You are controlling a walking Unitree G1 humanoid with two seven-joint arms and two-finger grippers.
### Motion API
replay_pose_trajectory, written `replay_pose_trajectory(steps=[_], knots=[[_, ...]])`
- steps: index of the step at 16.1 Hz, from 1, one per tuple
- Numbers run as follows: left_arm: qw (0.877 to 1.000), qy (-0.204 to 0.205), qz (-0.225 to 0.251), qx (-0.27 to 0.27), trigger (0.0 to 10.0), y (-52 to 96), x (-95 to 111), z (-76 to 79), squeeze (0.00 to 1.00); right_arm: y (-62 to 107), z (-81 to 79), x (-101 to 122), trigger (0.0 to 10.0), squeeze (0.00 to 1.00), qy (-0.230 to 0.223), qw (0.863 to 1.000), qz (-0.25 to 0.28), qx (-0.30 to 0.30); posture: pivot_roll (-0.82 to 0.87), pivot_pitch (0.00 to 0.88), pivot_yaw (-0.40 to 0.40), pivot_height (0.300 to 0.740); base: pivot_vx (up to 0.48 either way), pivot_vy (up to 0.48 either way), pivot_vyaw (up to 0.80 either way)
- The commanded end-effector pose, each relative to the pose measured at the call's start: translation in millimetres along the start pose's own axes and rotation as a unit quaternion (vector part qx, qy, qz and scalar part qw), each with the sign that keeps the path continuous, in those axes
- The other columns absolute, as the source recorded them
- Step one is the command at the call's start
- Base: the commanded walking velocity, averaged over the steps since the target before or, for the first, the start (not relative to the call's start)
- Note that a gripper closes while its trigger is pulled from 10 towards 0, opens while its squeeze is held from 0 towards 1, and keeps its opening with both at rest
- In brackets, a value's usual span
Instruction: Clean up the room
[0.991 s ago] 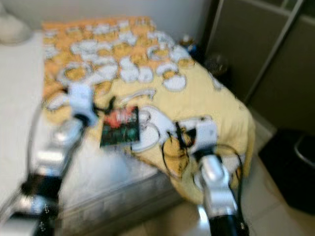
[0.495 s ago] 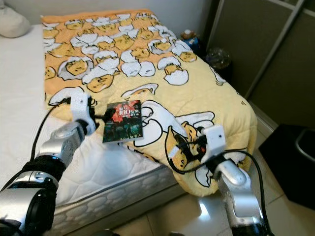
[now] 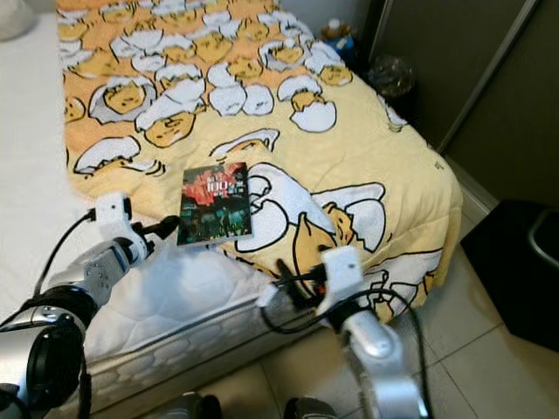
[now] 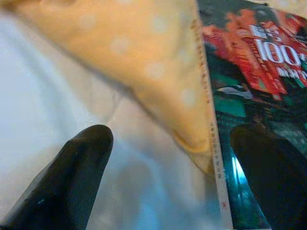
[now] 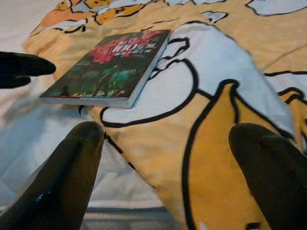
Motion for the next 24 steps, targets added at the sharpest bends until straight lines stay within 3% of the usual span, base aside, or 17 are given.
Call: replay_pose_trajectory(steps=[1, 3, 5, 6, 10, 14, 17, 19, 20, 21, 22, 24], knots=[[0.999, 0.039, 0.001, -0.007, 10.0, -1.2, 5, 4.8, 0.00, 2.6, 0.1, 4, 10.0, 0.00, 0.011, 1.000, 0.008, -0.006, -0.17, 0.189, 0.023, 0.740, 0.000, 0.000, 0.00], [0.995, 0.100, 0.001, -0.024, 10.0, -1.6, 7, 10.0, 0.00, 4.5, -3.4, 4, 10.0, 0.00, 0.016, 1.000, 0.007, -0.006, -0.17, 0.200, 0.025, 0.740, 0.000, 0.000, 0.00], [0.991, 0.133, -0.004, -0.029, 10.0, -1.6, 4, 11.2, 0.00, 4.6, -8.8, 0, 10.0, 0.00, 0.026, 1.000, 0.004, -0.005, -0.17, 0.208, 0.029, 0.740, 0.000, 0.000, 0.00], [0.986, 0.160, -0.010, -0.034, 10.0, -2.0, -2, 13.3, 0.00, 2.5, -12.9, -11, 10.0, 0.00, 0.032, 0.999, -0.007, -0.015, -0.17, 0.211, 0.031, 0.740, 0.000, 0.000, 0.00], [0.980, 0.189, -0.028, -0.050, 10.0, -3.9, -11, 24.0, 0.00, -5.8, -18.2, -21, 10.0, 0.00, 0.042, 0.998, -0.011, -0.035, -0.15, 0.214, 0.052, 0.740, 0.000, 0.000, 0.00], [0.974, 0.214, -0.035, -0.064, 10.0, -5.0, -15, 32.6, 0.00, -15.8, -20.9, -11, 10.0, 0.00, 0.044, 0.998, 0.011, -0.036, -0.15, 0.214, 0.055, 0.740, 0.000, 0.000, 0.00], [0.963, 0.255, -0.032, -0.080, 10.0, -5.4, -15, 39.1, 0.00, -21.1, -21.2, 2, 10.0, 0.00, 0.030, 0.998, 0.038, -0.037, -0.15, 0.212, 0.054, 0.740, 0.000, 0.000, 0.00], [0.958, 0.271, -0.036, -0.081, 6.4, -5.2, -23, 39.7, 0.00, -25.6, -24.5, 10, 10.0, 0.00, 0.019, 0.998, 0.052, -0.033, -0.15, 0.212, 0.053, 0.740, 0.000, 0.000, 0.00], [0.956, 0.278, -0.038, -0.084, 6.1, -5.0, -25, 40.3, 0.00, -27.6, -26.7, 14, 10.0, 0.00, 0.015, 0.998, 0.060, -0.029, -0.15, 0.212, 0.052, 0.740, 0.000, 0.000, 0.00], [0.955, 0.282, -0.040, -0.082, 2.9, -5.0, -27, 39.8, 0.00, -29.0, -28.6, 17, 10.0, 0.00, 0.008, 0.998, 0.065, -0.025, -0.15, 0.213, 0.052, 0.740, 0.000, 0.000, 0.00], [0.953, 0.288, -0.044, -0.081, 4.2, -4.7, -32, 39.7, 0.00, -31.9, -32.9, 23, 10.0, 0.00, -0.003, 0.997, 0.073, -0.015, -0.15, 0.212, 0.052, 0.740, 0.000, 0.000, 0.00], [0.952, 0.290, -0.051, -0.082, 5.2, -4.4, -37, 40.5, 0.00, -35.4, -41.4, 29, 10.0, 0.00, -0.022, 0.997, 0.080, 0.007, -0.15, 0.212, 0.052, 0.740, 0.000, 0.000, 0.00]])
Point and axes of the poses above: a point about 5 cm out from each wrist's last joint towards the gripper, its own y axis pointing back from the gripper into the wrist, its own x axis along the axis of the wrist's last joint, z = x × y, the point moved 5 cm from there along -y, pointing out of the wrist towards the gripper, and after that the axes turned 14 degrees about y, right-handed, at the moved point
